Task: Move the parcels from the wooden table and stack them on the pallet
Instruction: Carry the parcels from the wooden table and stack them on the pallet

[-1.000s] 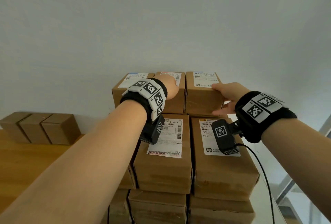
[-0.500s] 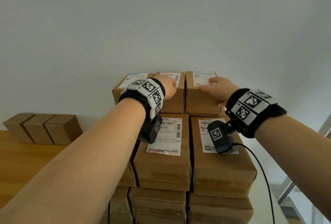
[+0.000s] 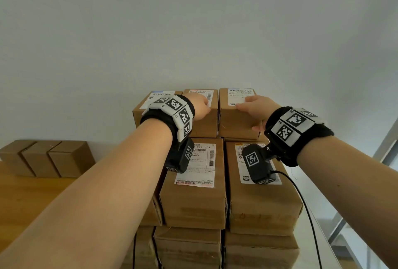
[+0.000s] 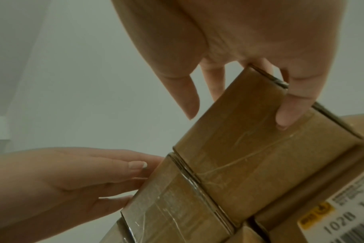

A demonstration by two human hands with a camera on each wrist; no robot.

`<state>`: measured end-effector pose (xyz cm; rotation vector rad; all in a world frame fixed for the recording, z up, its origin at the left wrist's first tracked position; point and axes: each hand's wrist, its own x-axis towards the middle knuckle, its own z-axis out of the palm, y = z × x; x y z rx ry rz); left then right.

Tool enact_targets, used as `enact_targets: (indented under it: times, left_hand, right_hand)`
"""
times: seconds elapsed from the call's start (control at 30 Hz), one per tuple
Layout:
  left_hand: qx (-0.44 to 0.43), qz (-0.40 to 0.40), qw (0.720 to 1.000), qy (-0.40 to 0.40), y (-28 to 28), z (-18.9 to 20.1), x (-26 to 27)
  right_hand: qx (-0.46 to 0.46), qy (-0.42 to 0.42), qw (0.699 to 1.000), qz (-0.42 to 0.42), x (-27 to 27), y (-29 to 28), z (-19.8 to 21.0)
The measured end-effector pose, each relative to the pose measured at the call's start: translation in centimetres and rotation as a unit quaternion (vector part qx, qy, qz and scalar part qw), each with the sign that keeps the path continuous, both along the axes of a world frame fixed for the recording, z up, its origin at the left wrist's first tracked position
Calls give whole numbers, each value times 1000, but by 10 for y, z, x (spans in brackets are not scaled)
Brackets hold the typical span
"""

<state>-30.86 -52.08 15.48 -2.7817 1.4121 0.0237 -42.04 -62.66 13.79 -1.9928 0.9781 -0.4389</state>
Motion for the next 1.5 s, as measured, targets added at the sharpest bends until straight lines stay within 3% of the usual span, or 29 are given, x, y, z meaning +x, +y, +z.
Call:
enact_targets:
  times: [0.13,0.4,0.53,0.73,0.87,1.23,1.5]
  left_hand:
    - [-23,4,1000,14,-1,1,-2]
    - [-109,-2,992,58,2,3,-13]
    - [-182,-4,978,105,12,9,-28]
    - [-294,11,949,117,37,11,-42]
    - [-374,37,921,101,66,3,-51]
    - [-483,146,855,119,217,-29,-46]
    - [-454,176,868,93,387,-39,-1]
  right_hand:
    - [48,-46,998,-3,-4,0,2]
    - [53,-22,998,-2,-11,1,6]
    - [-34,-31,999,-14,-15,3,7]
    - [-63,-158,984,45,-23,25,11]
    - [-27,-208,972,107,-26,52,1]
    - [85,-221,940,245,6,186,-29]
    - [178,-240,917,263,74,337,-50]
